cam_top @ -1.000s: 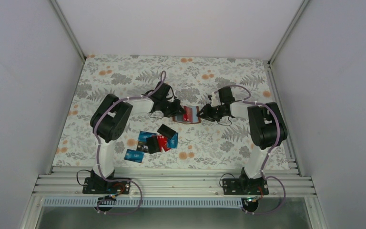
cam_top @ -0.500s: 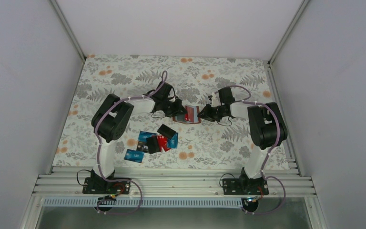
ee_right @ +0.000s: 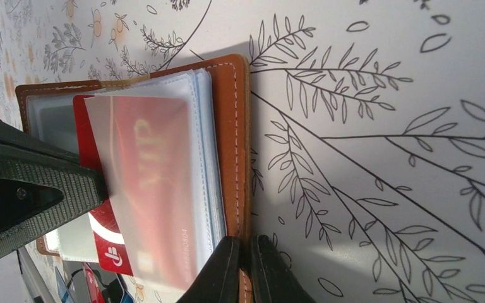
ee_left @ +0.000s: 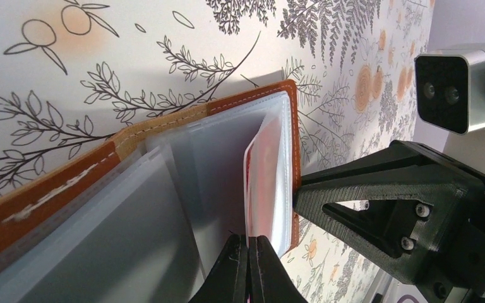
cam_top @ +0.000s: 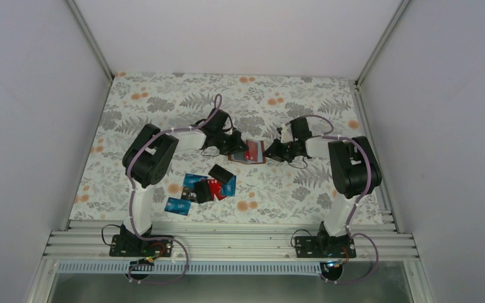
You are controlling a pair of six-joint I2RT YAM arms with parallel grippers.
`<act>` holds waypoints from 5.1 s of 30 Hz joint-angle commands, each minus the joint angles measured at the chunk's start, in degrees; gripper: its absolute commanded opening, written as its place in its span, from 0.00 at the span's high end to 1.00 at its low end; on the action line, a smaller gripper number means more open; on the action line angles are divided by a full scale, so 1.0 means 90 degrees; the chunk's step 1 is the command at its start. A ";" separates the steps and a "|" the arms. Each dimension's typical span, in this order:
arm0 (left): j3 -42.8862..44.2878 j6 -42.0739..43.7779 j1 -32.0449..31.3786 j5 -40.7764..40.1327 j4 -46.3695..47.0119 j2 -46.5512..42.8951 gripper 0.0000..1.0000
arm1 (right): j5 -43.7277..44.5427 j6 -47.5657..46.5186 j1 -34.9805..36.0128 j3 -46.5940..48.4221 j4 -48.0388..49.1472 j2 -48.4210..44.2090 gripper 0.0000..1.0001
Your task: Put the credit cards into the card holder
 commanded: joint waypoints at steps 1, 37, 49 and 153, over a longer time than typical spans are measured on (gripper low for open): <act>0.0006 -0.0157 -0.0165 -0.0080 0.0029 0.0256 0.98 | -0.0096 0.0032 0.0153 -0.0266 -0.0302 0.0050 0.92; -0.0259 -0.0390 -0.0401 -0.0546 -0.0077 0.0076 0.83 | -0.0029 0.0131 0.0329 -0.0487 -0.0281 -0.0244 0.94; -0.0240 -0.0391 -0.0430 -0.0869 -0.0285 -0.0191 0.73 | 0.0029 0.0063 0.0317 -0.0484 -0.0332 -0.0249 0.94; -0.0219 0.1661 -0.0518 -0.1947 -0.1301 -0.0329 0.98 | -0.0933 0.0115 0.0684 0.0518 -0.0376 0.0235 0.73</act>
